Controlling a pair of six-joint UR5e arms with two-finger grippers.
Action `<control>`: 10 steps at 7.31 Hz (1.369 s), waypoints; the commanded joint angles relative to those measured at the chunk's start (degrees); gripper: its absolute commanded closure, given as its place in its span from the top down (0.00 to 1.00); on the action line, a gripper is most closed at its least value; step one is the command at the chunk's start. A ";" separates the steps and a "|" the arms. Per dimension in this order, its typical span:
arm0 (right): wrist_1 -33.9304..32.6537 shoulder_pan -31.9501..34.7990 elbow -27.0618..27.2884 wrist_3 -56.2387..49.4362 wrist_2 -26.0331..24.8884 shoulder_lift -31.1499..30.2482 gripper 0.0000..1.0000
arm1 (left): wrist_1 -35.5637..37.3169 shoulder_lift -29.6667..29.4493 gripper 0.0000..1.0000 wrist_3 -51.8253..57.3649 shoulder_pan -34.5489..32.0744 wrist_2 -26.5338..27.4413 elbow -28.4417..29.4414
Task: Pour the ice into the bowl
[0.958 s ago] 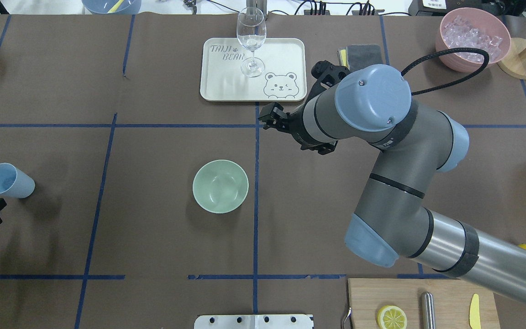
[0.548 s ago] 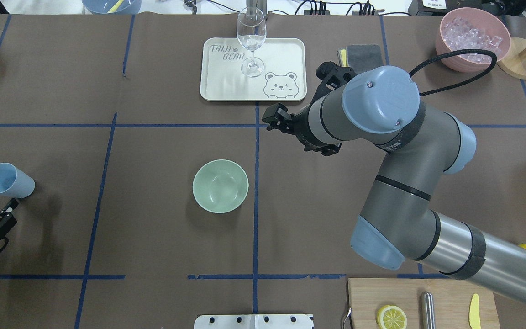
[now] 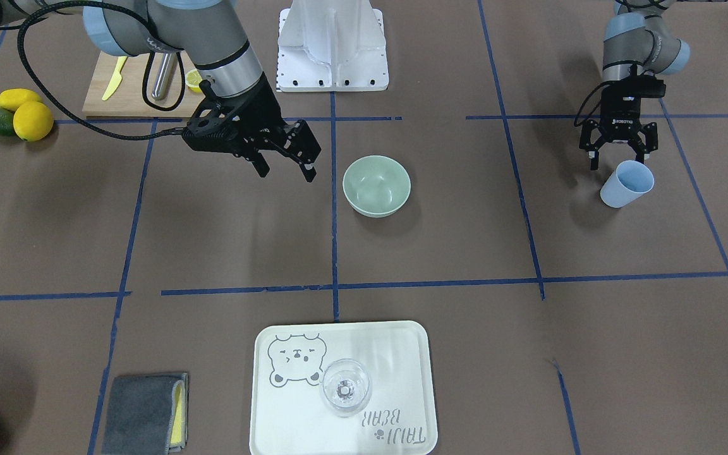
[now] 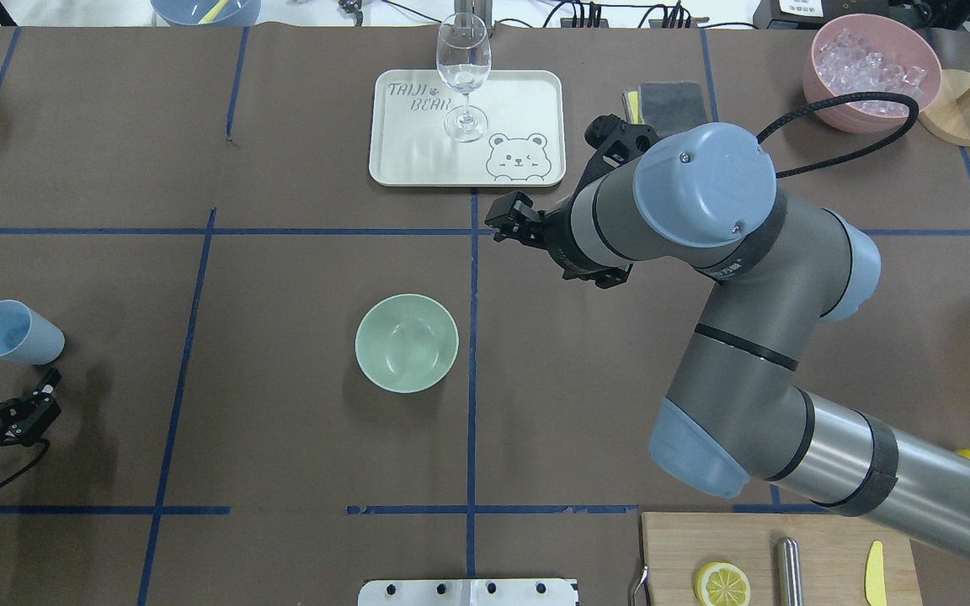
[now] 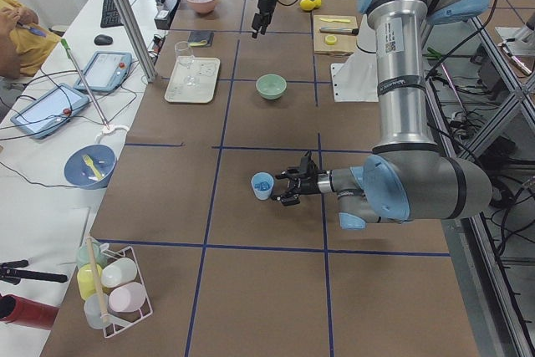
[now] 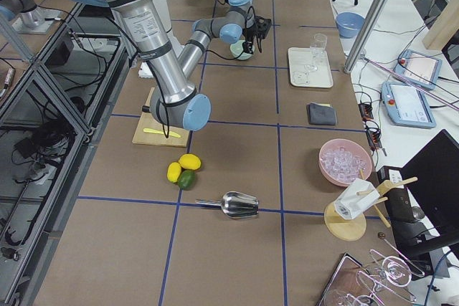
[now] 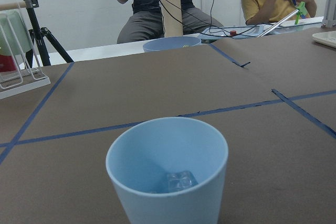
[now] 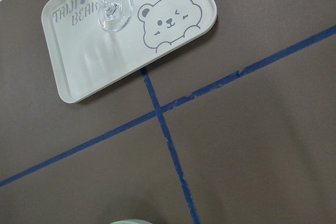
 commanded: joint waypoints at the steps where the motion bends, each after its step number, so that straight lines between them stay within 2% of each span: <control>1: 0.00 0.00 0.03 0.00 0.00 -0.01 1.00 | 0.43 -0.66 0.97 0.05 -1.24 0.09 0.42; 4: -0.09 0.00 0.38 0.00 0.00 -0.01 1.00 | 0.87 -5.05 0.97 0.48 -5.72 -0.69 4.45; 9: -0.97 0.00 1.17 0.00 0.00 -0.09 1.00 | 0.87 -6.03 0.96 0.49 -8.45 -3.34 4.72; 10: -0.97 0.00 1.17 0.00 0.00 -0.09 1.00 | 0.87 -6.12 0.89 0.40 -8.54 -3.42 4.72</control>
